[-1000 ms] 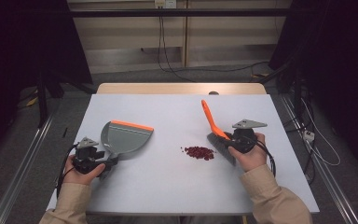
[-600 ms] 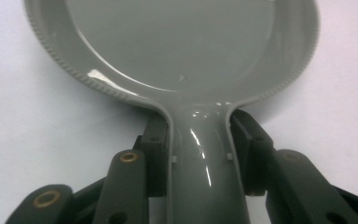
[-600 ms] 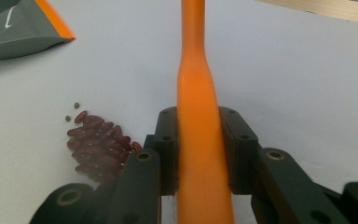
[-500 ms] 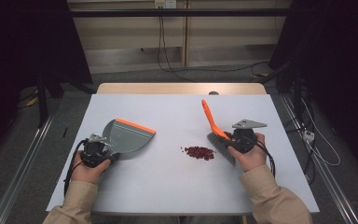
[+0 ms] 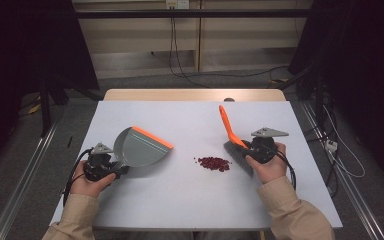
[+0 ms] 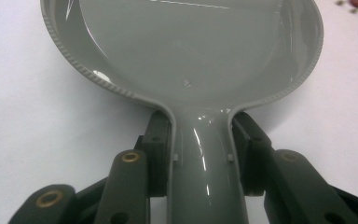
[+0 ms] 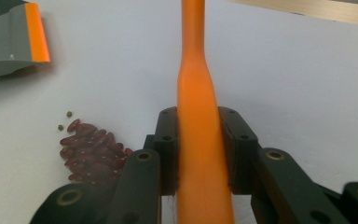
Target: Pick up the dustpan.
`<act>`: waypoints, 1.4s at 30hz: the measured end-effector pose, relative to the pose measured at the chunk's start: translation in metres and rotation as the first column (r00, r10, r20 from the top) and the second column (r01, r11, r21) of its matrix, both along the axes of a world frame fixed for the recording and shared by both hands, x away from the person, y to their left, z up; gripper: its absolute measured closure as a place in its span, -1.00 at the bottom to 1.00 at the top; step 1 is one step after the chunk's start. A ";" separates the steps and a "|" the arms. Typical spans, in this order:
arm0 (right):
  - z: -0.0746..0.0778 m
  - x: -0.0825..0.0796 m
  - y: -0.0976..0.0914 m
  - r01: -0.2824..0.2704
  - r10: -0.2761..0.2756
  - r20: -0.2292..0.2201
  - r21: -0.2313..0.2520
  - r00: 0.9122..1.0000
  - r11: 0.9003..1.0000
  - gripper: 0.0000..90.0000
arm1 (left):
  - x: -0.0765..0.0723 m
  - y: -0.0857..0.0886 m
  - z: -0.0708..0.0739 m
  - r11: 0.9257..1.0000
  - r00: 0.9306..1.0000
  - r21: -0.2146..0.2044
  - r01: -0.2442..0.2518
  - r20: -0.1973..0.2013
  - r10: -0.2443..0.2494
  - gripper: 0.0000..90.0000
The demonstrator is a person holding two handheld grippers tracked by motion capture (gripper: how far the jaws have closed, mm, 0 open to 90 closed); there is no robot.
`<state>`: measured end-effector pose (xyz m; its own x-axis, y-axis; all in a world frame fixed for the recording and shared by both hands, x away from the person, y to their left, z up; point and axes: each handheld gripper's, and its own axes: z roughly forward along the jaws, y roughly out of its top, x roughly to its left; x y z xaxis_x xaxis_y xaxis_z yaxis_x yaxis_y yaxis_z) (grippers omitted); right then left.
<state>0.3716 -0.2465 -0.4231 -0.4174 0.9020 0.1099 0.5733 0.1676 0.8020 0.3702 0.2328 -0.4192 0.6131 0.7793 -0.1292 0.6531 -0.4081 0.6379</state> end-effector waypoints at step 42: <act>0.002 -0.009 0.007 -0.023 0.028 0.042 -0.124 0.999 0.992 0.45 | -0.027 -0.070 -0.004 0.896 0.895 0.046 0.442 -0.087 -0.437 0.40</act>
